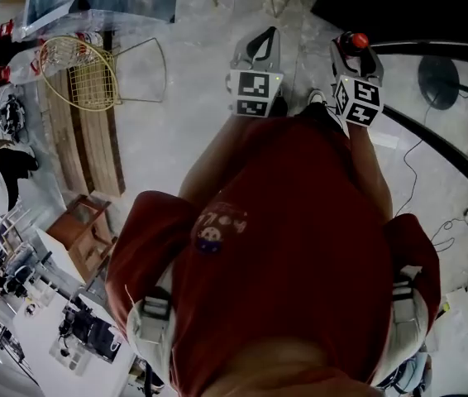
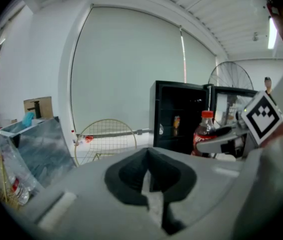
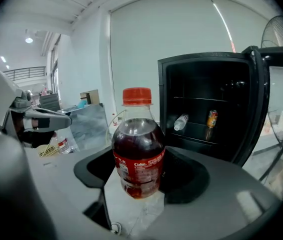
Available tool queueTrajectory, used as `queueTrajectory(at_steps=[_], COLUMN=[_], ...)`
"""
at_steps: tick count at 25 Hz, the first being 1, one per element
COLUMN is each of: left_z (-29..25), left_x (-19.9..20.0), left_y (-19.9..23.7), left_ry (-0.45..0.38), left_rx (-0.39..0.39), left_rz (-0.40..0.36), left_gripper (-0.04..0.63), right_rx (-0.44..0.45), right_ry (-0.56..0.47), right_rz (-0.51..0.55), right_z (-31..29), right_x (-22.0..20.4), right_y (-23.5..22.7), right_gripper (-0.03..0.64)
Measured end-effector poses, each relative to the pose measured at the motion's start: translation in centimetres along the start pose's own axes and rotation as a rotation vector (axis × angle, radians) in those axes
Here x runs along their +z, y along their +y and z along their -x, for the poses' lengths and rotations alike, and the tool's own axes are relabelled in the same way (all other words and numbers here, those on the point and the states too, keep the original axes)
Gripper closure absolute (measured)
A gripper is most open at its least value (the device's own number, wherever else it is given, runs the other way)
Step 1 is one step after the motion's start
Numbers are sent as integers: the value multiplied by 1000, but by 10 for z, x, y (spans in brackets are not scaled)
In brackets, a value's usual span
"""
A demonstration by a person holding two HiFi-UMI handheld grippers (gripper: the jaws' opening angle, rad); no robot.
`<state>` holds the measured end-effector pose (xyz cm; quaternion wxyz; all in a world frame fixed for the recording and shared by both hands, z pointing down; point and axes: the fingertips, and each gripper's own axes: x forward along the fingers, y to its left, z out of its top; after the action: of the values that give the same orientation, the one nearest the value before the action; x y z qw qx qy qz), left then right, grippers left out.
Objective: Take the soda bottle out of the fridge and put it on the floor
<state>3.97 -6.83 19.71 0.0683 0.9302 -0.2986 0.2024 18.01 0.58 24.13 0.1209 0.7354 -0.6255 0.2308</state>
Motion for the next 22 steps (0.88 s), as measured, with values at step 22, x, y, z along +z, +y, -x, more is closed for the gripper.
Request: queueTrajectory(at_steps=[22], left_z=[44], left_x=[-23], left_y=[-60], left_ry=[76], left_rx=[292], left_rz=[100], left_gripper=[597], right_rx=[338], right_ry=[59], right_rz=[131], right_z=[19], right_x=[-33], right_y=[-8], right_gripper=[319])
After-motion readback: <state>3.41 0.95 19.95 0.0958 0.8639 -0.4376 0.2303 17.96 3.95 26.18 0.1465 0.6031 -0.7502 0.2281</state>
